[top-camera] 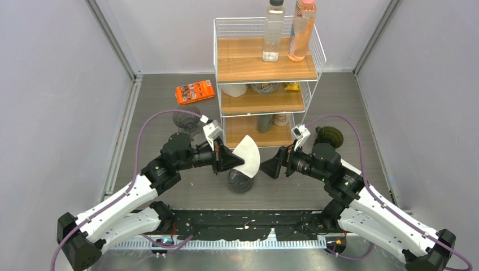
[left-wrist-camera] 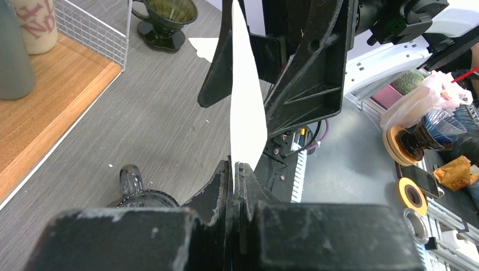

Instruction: Place the coffee filter in the dripper

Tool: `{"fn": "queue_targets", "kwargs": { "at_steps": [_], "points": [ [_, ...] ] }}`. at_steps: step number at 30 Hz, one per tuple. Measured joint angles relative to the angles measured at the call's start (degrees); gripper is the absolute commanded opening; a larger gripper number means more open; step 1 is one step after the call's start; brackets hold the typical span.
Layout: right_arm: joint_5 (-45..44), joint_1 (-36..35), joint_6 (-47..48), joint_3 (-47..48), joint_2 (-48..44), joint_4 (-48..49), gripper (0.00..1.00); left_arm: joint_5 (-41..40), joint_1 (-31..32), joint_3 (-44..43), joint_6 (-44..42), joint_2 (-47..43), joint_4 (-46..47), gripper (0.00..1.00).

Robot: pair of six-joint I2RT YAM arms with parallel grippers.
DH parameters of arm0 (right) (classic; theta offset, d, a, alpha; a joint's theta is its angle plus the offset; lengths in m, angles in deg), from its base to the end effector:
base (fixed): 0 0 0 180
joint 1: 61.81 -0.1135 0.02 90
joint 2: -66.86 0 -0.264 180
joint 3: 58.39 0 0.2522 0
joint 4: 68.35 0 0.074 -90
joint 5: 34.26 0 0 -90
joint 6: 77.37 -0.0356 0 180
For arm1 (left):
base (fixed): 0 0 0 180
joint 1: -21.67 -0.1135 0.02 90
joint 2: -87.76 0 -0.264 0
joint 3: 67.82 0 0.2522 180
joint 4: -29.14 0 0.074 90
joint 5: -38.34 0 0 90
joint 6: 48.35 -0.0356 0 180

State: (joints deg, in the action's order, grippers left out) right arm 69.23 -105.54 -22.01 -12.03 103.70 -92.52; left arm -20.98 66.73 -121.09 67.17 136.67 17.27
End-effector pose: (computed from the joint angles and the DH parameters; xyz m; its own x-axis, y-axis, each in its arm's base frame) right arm 0.1117 0.1184 0.2860 -0.6251 0.1669 -0.7625 -0.5833 0.5491 0.5985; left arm 0.1296 -0.1556 0.3180 -0.4995 -0.0240 -0.8660 0.8321 0.2649 -0.4873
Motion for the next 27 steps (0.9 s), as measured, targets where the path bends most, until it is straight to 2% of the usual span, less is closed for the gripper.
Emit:
{"fn": "queue_targets", "kwargs": {
  "at_steps": [17, 23, 26, 27],
  "points": [
    [5.81, 0.0, 0.48, 0.11, 4.07, 8.0, 0.95, 3.98, 0.0, 0.0, 0.9, 1.4, 0.2, 0.0],
    [6.71, 0.0, 0.55, 0.11, 4.33, 10.75, 0.99, 6.43, 0.0, 0.0, 1.4, 1.4, 1.92, 0.0],
    [9.6, 0.0, 0.83, 0.11, 4.72, 13.66, 1.0, 8.17, -0.02, 0.0, 1.44, 1.44, 2.49, 0.0],
    [10.67, 0.0, 1.03, 0.11, 4.94, 14.62, 0.98, 8.7, 0.0, 0.0, 1.44, 1.51, 2.62, 0.0]
  ]
}}
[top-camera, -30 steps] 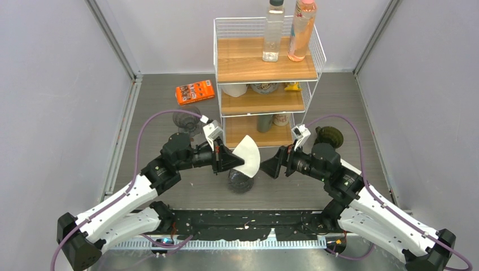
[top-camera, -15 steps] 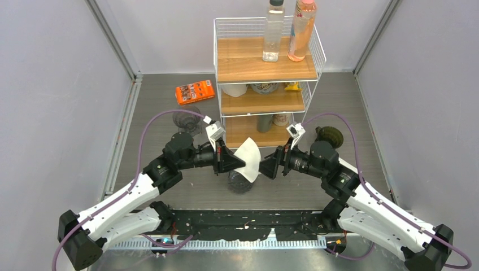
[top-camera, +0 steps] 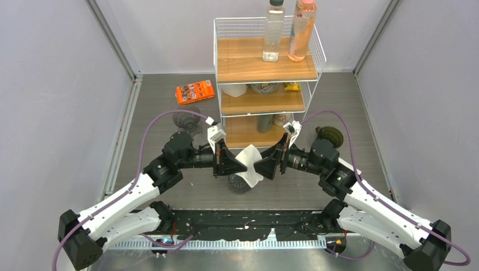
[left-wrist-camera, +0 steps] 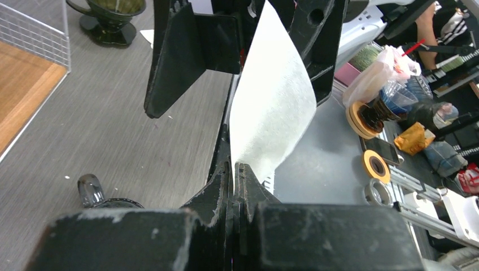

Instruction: Place the coffee filter in the dripper

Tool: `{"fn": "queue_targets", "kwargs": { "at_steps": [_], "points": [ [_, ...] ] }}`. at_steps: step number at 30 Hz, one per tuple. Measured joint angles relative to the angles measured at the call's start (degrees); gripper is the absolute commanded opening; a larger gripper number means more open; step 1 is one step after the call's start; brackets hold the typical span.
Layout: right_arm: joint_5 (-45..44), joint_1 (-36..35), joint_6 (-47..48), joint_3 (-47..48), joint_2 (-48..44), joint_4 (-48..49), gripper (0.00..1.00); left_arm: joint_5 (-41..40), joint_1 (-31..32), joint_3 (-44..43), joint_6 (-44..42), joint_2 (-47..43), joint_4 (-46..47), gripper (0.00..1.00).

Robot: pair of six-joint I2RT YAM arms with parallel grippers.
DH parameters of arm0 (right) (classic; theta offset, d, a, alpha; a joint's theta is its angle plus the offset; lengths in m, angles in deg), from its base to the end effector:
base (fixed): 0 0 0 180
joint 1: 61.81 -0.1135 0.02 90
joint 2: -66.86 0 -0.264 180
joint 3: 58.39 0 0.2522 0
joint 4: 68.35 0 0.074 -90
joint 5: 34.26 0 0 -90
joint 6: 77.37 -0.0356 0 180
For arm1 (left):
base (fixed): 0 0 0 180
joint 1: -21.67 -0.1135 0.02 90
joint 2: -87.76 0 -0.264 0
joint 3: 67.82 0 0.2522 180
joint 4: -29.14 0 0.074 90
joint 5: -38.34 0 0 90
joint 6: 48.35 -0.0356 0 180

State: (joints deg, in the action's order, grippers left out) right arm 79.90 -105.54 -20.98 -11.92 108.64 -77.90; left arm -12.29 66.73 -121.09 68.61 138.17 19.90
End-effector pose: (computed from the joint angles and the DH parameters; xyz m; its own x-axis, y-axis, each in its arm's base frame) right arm 0.1204 0.1354 0.3010 -0.5632 0.1601 -0.8106 -0.7368 0.3467 0.5804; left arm 0.1285 -0.1607 0.3182 -0.5199 0.0248 -0.8538 0.8491 0.1247 -0.5134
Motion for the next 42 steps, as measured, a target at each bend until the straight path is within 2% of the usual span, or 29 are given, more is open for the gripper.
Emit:
{"fn": "queue_targets", "kwargs": {
  "at_steps": [3, 5, 11, 13, 16, 29, 33, 39, 40, 42],
  "points": [
    [2.64, 0.0, 0.79, 0.0, 0.87, 2.1, 0.93, 1.51, -0.02, 0.0, -0.07, 0.24, 0.17, 0.0],
    [3.82, 0.0, 1.18, 0.02, 1.4, 2.95, 0.87, 2.08, 0.0, 0.0, -0.13, 0.42, 0.26, 0.0],
    [5.68, -0.02, 2.12, 0.63, 3.32, 4.55, 0.62, 2.73, -0.02, 0.0, -0.24, 1.31, 0.33, 0.0],
    [6.03, -0.02, 2.27, 0.83, 3.76, 4.87, 0.57, 2.73, -0.02, -0.02, -0.37, 1.33, 0.33, 0.0],
    [6.95, -0.04, 2.25, 0.83, 3.76, 5.66, 0.54, 2.91, -0.02, -0.02, -0.46, 1.33, 0.33, 0.0],
    [10.75, -0.04, 2.51, 0.83, 2.29, 6.54, 0.51, 4.72, -0.02, 0.0, -1.92, -0.04, 0.44, 0.0],
    [13.09, -0.04, 2.91, 0.83, 1.31, 7.39, 0.45, 5.92, 0.0, 0.0, -2.19, -0.94, 1.11, 0.0],
    [16.26, -0.04, 3.56, 0.83, 1.33, 8.31, 0.26, 7.52, 0.0, 0.0, -2.97, -1.09, 1.7, 0.0],
    [16.65, -0.04, 3.61, 0.83, 1.38, 8.33, 0.16, 7.74, 0.0, 0.0, -3.23, -1.09, 1.7, 0.0],
    [17.27, -0.04, 4.02, 0.83, 1.6, 8.37, 0.07, 8.07, -0.02, 0.0, -3.65, -1.09, 1.7, 0.0]
  ]
}}
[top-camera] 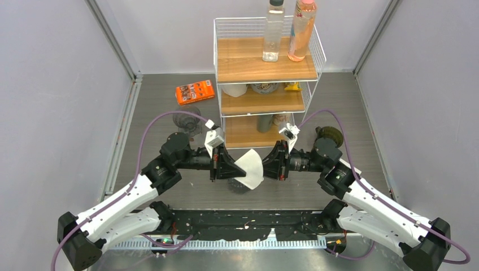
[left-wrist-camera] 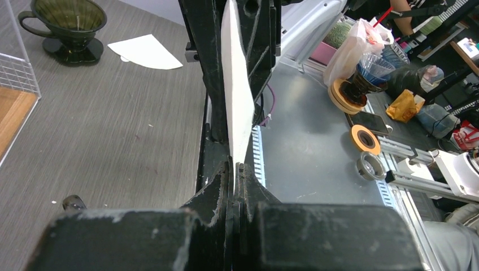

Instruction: Place the coffee filter in the dripper

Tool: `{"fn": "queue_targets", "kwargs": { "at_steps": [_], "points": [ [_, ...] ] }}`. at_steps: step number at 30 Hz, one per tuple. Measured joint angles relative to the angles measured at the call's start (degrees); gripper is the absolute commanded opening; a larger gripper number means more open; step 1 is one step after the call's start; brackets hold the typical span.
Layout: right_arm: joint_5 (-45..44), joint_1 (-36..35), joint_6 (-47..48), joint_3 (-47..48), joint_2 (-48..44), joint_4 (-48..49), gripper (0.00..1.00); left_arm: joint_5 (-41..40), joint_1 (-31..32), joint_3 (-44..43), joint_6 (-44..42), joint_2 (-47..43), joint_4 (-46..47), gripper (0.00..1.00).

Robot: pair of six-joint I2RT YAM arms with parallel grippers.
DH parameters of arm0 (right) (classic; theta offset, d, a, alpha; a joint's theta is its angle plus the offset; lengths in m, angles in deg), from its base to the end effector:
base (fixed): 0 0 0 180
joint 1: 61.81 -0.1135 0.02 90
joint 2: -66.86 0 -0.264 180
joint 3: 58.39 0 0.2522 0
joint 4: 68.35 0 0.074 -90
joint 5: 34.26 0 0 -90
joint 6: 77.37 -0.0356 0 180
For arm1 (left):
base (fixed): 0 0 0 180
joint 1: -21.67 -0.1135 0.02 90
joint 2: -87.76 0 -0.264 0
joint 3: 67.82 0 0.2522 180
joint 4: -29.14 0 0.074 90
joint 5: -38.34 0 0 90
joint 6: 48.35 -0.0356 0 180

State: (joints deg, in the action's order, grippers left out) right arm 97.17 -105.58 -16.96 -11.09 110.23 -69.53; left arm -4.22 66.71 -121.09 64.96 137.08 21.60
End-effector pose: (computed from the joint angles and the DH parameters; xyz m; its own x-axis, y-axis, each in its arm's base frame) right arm 0.1139 0.1417 0.3169 -0.4617 0.0704 -0.8843 -0.8832 0.0568 0.4656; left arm 0.1209 -0.1582 0.3249 -0.4356 0.0574 -0.8983 0.8991 -0.0213 -0.4373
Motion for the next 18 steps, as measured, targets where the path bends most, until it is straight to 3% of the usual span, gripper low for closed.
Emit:
{"fn": "queue_targets", "kwargs": {
  "at_steps": [2, 5, 8, 9, 12, 15, 18],
  "points": [
    [0.66, 0.0, 0.2, 0.0, 0.2, 0.0, 0.05, 0.24, 0.02, 0.0, -0.24, 0.0, -0.02, 0.02],
    [0.94, 0.0, 0.5, 0.0, 0.26, 0.0, 0.05, 0.39, 0.0, 0.0, -0.81, 0.0, -0.04, 0.19],
    [0.17, 0.0, 0.72, 0.02, 0.26, -0.39, 0.05, 0.11, 0.0, 0.0, -1.44, 0.0, -0.28, 0.23],
    [-0.37, 0.0, 0.79, 0.07, 0.26, -0.72, 0.05, -0.22, 0.02, -0.04, -1.57, 0.0, -0.63, 0.31],
    [-2.45, 0.0, 0.94, 0.46, 0.24, -1.95, 0.05, -2.49, 0.0, -0.17, -2.54, -0.11, -1.99, 0.78],
    [-4.66, 0.0, 0.79, 1.01, 0.09, -2.82, 0.05, -5.81, 0.02, -0.79, -2.97, -0.81, -4.57, 0.98],
    [-7.72, 0.0, 0.63, 2.58, 0.0, -6.43, 0.05, -9.88, 0.02, -1.81, -3.41, -2.58, -8.15, 0.99]
  ]
}}
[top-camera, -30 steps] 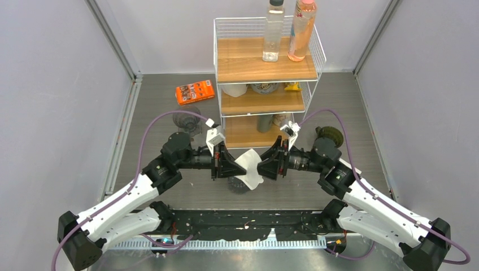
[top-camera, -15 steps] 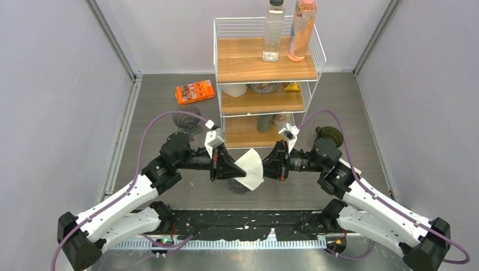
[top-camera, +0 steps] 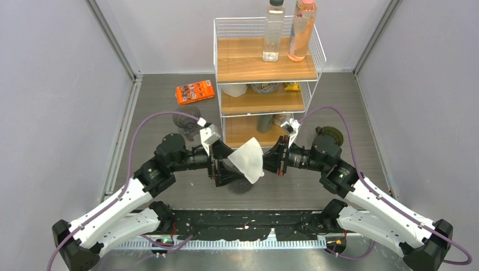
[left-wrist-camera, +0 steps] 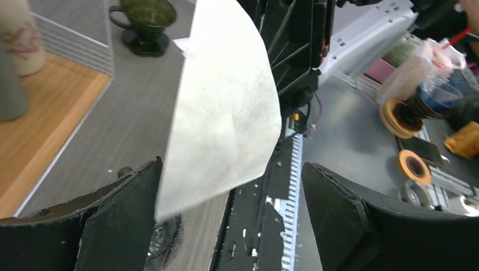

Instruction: Place the coffee filter in the dripper

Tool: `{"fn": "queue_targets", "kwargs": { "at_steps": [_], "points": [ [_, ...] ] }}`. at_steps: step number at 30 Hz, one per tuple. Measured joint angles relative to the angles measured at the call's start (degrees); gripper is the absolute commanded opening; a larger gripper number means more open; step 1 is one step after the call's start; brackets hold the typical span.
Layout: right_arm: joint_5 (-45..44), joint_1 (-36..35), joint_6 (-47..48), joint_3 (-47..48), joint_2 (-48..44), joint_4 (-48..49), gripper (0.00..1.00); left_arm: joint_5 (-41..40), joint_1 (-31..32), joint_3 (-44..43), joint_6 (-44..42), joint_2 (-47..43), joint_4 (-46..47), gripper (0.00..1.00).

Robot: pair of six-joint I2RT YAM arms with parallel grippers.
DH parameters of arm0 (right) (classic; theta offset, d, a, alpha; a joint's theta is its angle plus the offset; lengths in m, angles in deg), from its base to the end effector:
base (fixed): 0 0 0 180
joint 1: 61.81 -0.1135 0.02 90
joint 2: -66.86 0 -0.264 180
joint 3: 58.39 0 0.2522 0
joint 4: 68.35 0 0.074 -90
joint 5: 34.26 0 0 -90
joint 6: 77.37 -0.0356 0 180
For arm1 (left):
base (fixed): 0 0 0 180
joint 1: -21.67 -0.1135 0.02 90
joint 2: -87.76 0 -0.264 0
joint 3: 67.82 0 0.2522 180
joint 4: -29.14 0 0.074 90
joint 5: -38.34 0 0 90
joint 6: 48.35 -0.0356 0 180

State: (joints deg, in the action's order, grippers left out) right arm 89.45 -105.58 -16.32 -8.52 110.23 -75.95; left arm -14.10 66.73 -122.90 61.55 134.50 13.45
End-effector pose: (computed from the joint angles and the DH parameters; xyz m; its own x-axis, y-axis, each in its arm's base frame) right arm 0.1179 0.1404 0.3214 -0.4846 0.0933 -0.8697 -0.8475 0.1962 0.4933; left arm 0.1188 -0.1498 0.3293 -0.4213 0.0402 -0.9060 0.8984 0.1549 -0.4109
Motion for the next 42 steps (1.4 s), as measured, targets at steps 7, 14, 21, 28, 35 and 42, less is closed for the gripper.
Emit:
{"fn": "queue_targets", "kwargs": {
  "at_steps": [7, 14, 21, 28, 35, 42],
  "points": [
    [-15.1, 0.0, -1.25, 8.92, 2.56, -17.53, 0.05, -18.93, 0.0, -3.45, 0.63, -6.54, -8.87, 1.0],
    [-25.33, 0.0, -5.22, 13.79, 9.88, -29.97, 0.05, -22.4, 1.25, -5.97, 2.95, -1.05, -9.6, 1.0],
    [-31.23, -0.26, -9.84, 16.9, 13.57, -36.87, 0.05, -29.22, 8.81, -10.21, 5.18, 11.61, -10.49, 1.0],
    [-35.41, -1.62, -14.71, 17.73, 13.66, -38.58, 0.05, -36.87, 13.22, -14.71, 6.97, 18.25, -11.19, 1.0],
    [-36.92, -2.73, -17.55, 17.73, 13.66, -38.58, 0.05, -40.24, 14.38, -16.04, 8.35, 22.58, -11.23, 1.0],
    [-37.18, -3.08, -17.99, 17.73, 13.62, -38.56, 0.05, -47.74, 16.02, -18.18, 8.48, 23.87, -14.43, 1.0]
  ]
}}
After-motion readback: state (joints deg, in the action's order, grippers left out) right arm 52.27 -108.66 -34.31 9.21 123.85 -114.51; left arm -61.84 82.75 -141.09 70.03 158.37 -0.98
